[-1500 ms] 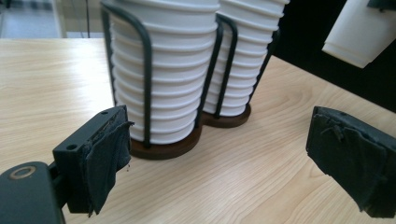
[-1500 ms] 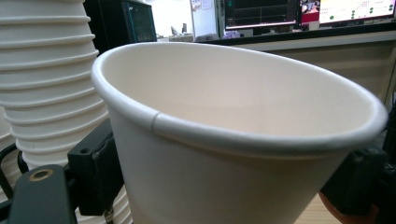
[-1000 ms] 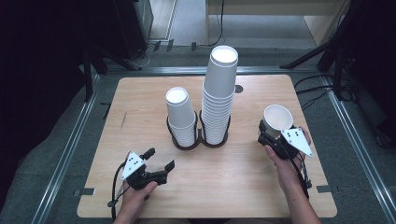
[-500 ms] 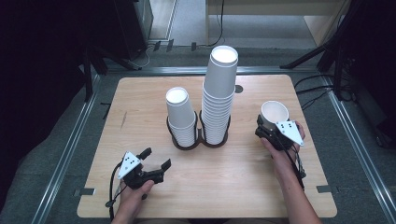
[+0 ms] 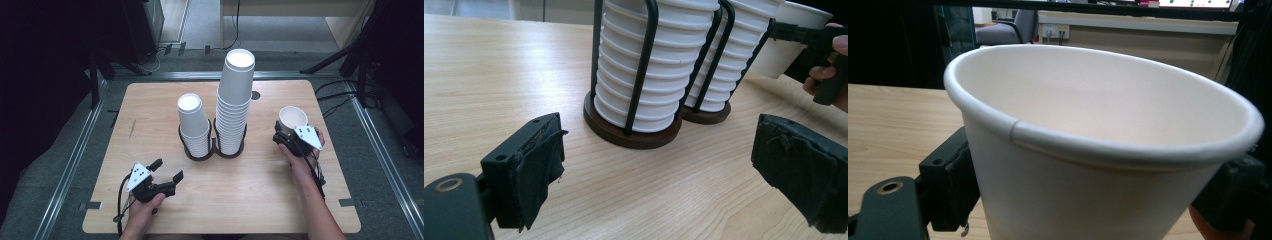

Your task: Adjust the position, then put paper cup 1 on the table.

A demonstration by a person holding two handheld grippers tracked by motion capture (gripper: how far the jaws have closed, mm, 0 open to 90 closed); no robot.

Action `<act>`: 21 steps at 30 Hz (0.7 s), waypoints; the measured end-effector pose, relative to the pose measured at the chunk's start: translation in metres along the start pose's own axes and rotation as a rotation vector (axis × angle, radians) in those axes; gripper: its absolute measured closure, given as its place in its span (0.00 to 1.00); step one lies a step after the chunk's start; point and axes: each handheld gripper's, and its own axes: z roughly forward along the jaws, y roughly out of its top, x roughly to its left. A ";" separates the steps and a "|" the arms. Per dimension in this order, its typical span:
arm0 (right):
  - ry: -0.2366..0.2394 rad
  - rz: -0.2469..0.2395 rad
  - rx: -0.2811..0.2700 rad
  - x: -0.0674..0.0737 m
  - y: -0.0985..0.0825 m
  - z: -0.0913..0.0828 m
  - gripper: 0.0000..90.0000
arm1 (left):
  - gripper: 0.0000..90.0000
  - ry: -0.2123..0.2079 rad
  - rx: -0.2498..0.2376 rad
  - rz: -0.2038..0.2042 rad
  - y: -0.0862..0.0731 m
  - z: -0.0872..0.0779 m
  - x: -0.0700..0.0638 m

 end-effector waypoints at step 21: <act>-0.019 0.002 0.054 -0.003 -0.010 0.008 0.15 | 0.08 0.007 0.005 0.002 0.000 0.000 0.001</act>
